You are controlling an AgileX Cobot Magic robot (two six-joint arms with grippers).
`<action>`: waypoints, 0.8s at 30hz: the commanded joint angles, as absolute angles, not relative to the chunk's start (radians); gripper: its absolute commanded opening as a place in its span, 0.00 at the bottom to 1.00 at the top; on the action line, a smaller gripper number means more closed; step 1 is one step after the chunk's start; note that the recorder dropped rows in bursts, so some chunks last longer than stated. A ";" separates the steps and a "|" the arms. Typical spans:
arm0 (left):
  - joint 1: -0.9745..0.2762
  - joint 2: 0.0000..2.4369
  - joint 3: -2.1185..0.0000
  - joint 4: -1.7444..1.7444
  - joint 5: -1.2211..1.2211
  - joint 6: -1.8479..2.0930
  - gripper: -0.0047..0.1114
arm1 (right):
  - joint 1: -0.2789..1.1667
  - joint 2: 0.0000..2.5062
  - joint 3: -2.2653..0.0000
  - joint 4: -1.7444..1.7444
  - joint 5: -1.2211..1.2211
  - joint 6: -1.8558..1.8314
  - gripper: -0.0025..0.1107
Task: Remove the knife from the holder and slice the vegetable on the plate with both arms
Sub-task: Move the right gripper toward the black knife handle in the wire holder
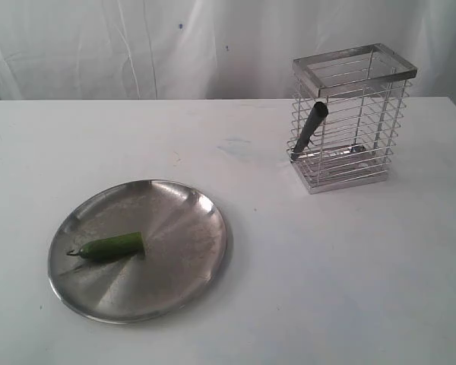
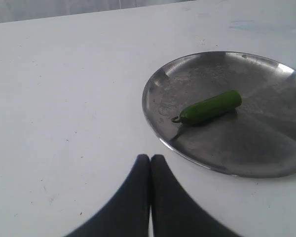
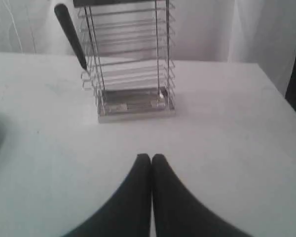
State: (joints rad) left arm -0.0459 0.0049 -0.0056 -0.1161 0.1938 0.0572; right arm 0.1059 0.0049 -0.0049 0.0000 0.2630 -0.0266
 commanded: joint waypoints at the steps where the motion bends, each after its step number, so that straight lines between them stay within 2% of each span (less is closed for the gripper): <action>1: -0.041 0.000 0.000 -0.121 0.196 0.050 0.04 | 0.109 0.000 0.000 0.177 0.009 0.196 0.02; 8: -0.041 0.000 0.000 -0.121 0.196 0.050 0.04 | 0.109 0.000 0.000 0.189 -0.246 0.297 0.02; 24: -0.041 0.000 0.000 -0.121 0.196 0.050 0.04 | 0.109 0.000 -0.005 0.181 -0.233 0.475 0.02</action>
State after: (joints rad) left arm -0.0459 0.0049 -0.0056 -0.1161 0.1938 0.0572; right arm 0.1059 0.0049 -0.0049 0.1856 -0.2180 0.4693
